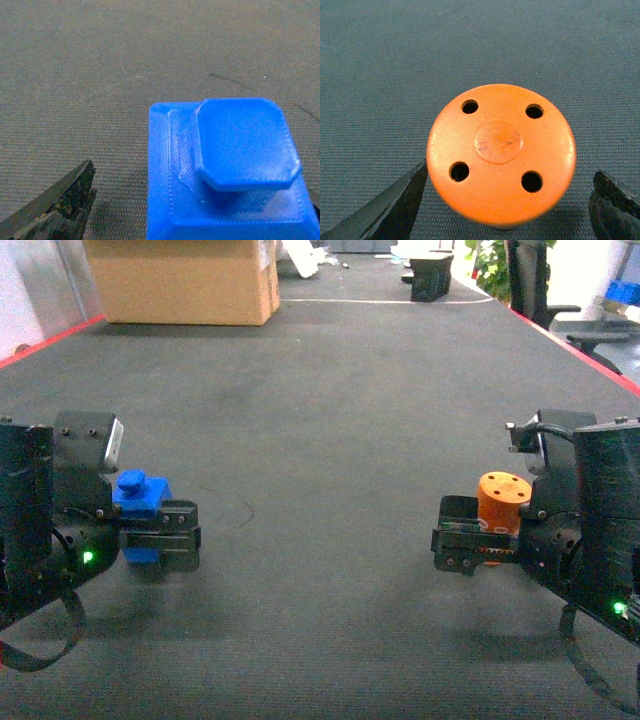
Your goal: Sort blue parts and orange caps into right shelf containers
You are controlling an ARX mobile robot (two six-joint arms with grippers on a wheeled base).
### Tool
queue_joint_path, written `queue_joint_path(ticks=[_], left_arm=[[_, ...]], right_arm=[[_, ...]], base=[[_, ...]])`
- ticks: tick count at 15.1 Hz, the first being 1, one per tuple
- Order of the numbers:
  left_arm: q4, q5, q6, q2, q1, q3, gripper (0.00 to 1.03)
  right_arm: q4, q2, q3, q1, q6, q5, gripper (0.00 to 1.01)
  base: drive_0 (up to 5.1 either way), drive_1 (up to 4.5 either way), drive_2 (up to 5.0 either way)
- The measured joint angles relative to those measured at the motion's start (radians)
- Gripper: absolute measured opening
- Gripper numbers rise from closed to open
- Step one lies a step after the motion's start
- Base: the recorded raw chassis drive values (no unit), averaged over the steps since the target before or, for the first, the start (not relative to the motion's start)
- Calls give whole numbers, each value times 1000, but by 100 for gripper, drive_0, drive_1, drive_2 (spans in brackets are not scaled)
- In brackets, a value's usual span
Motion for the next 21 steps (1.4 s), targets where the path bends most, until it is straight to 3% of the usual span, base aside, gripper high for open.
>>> queue_joint_path(ticks=[1, 2, 4, 5, 6, 9, 10, 11, 12, 13, 16, 21], left_arm=[[0, -7, -6, 13, -1, 2, 98], [1, -11, -7, 15, -2, 5, 98], [9, -14, -11, 21, -4, 8, 98], [9, -15, -11, 22, -6, 8, 92], [8, -15, -11, 24, -9, 10, 77], [36, -15, -18, 26, -10, 8, 43], [96, -27, -38, 7, -5, -31, 43], [166, -66, -44, -122, 2, -127, 43], [303, -205, 38, -338, -16, -256, 43], [316, -346, 82, -585, -94, -404, 43], [200, -500, 82, -917, -205, -504, 43], [157, -582, 100, -1068, -299, -526, 43]], right_arm=[[-8, 13, 16, 0, 0, 10, 98], [-26, 18, 26, 1, 5, 18, 92], [-45, 20, 40, 2, 4, 26, 72], [-45, 25, 47, 3, 3, 32, 62], [-44, 30, 51, 8, -7, 45, 49], [-21, 29, 48, 8, -39, 61, 44], [49, -29, -29, 6, -59, 84, 44], [108, -200, -130, 0, -82, 111, 44], [106, -471, -289, -6, -110, 142, 44], [3, -816, -463, 30, -144, 220, 44], [-220, -1253, -589, 95, -158, 323, 44], [-332, -1468, -624, 149, -172, 389, 44]], base=[[0, 0, 0], [0, 0, 0], [0, 0, 0], [0, 0, 0], [0, 0, 0], [0, 0, 0], [0, 0, 0], [0, 0, 0], [0, 0, 0], [0, 0, 0], [0, 0, 0], [0, 0, 0]])
